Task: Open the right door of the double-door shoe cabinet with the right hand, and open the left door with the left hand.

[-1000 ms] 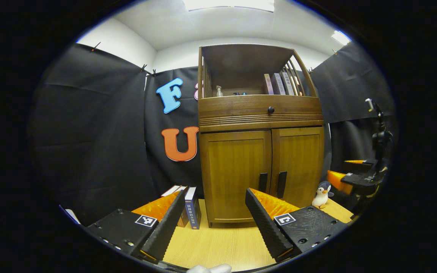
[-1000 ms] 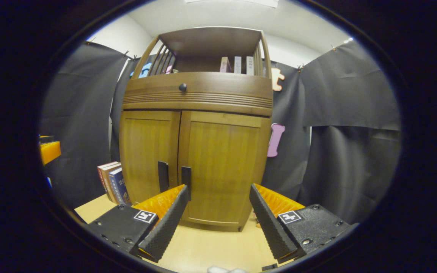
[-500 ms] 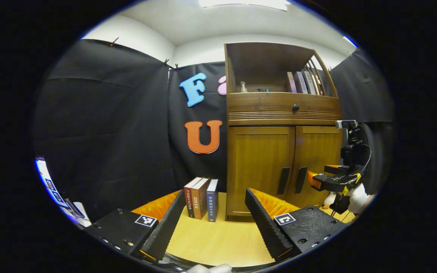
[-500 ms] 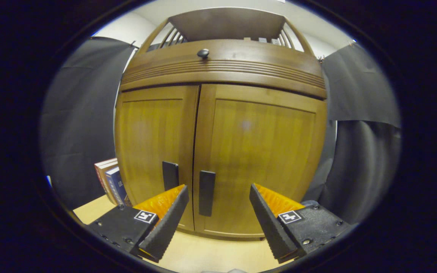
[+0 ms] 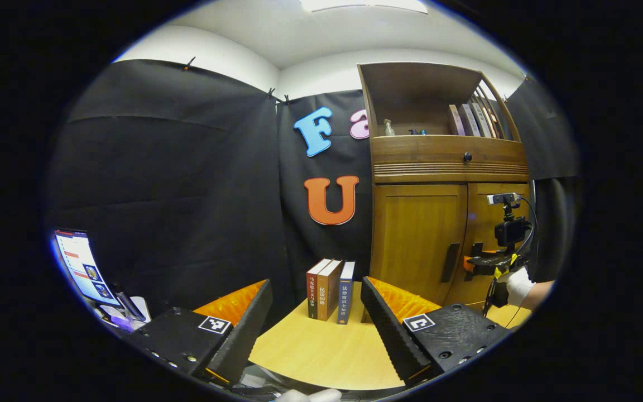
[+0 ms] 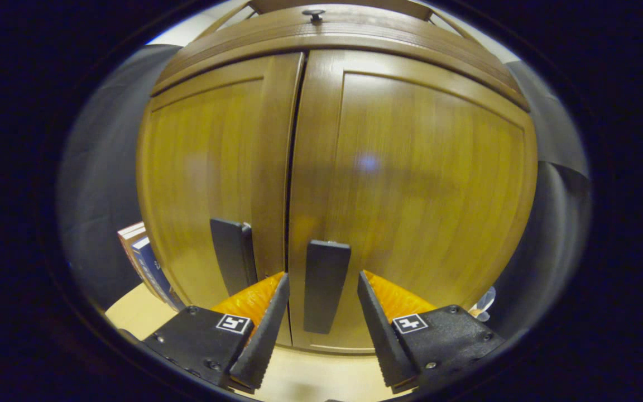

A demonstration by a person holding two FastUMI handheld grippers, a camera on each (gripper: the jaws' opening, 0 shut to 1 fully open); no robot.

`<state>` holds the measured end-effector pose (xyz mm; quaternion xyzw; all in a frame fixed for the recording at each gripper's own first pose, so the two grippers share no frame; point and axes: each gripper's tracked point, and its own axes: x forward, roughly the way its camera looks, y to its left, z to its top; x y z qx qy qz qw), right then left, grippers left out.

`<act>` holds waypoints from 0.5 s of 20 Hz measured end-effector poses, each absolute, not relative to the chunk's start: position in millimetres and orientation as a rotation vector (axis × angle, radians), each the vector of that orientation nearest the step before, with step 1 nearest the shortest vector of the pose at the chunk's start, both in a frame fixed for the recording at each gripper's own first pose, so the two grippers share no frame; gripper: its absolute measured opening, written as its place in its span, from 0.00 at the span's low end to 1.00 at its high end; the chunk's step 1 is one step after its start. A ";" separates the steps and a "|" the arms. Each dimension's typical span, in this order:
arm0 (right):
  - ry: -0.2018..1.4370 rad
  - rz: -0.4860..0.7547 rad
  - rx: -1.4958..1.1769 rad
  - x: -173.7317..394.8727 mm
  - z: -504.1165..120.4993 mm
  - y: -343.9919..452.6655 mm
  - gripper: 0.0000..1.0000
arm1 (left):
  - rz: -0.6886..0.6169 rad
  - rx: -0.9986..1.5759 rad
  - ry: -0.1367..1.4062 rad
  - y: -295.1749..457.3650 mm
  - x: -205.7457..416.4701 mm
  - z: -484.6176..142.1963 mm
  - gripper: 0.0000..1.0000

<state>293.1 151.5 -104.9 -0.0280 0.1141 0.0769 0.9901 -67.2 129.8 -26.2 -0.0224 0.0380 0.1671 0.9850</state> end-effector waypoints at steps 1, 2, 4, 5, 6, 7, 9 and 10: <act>0.233 0.143 -0.050 296.5 -106.4 150.9 0.78 | 0.340 -0.047 0.078 131.3 -68.7 -27.4 1.00; 0.235 0.132 -0.041 300.0 -107.5 148.0 0.70 | 0.344 -0.048 0.081 132.8 -69.9 -28.1 0.96; 0.258 0.140 -0.005 302.8 -106.3 152.7 0.53 | 0.346 -0.041 0.090 134.3 -73.0 -29.1 0.96; 0.259 0.132 0.006 303.6 -107.9 151.7 0.46 | 0.349 -0.036 0.091 135.9 -73.8 -28.7 0.96; 0.256 0.128 0.004 304.3 -109.7 152.6 0.39 | 0.350 -0.034 0.087 136.8 -73.7 -27.1 0.96; 0.254 0.130 0.009 304.3 -109.7 152.8 0.38 | 0.348 -0.038 0.085 136.8 -73.7 -26.0 0.96; 0.261 0.146 0.012 303.6 -110.1 152.6 0.36 | 0.335 -0.047 0.076 132.0 -75.0 -23.8 0.96; 0.268 0.157 0.017 302.8 -110.3 151.8 0.35 | 0.329 -0.047 0.075 129.5 -76.1 -24.6 1.00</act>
